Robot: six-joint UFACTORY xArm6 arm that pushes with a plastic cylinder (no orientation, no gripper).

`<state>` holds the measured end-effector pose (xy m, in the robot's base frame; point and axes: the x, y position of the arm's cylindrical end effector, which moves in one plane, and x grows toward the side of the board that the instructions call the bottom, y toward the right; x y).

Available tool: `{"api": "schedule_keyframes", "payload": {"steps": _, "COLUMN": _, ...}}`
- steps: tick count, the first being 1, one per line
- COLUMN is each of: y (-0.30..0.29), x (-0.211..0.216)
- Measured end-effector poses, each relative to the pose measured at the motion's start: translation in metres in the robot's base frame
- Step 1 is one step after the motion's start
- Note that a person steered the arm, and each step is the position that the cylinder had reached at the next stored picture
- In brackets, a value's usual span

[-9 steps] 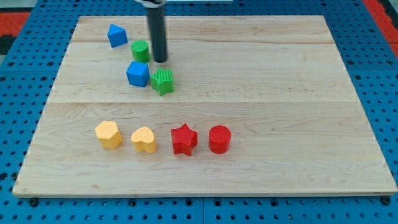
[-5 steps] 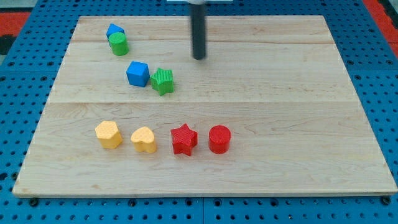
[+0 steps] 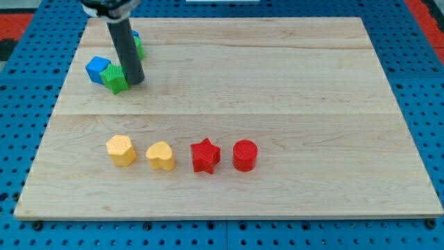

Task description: Slide the green star and blue cube closer to the green circle

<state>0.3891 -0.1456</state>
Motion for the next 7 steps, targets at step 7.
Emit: {"api": "schedule_keyframes", "payload": {"steps": 7, "y": -0.148, "x": -0.044}}
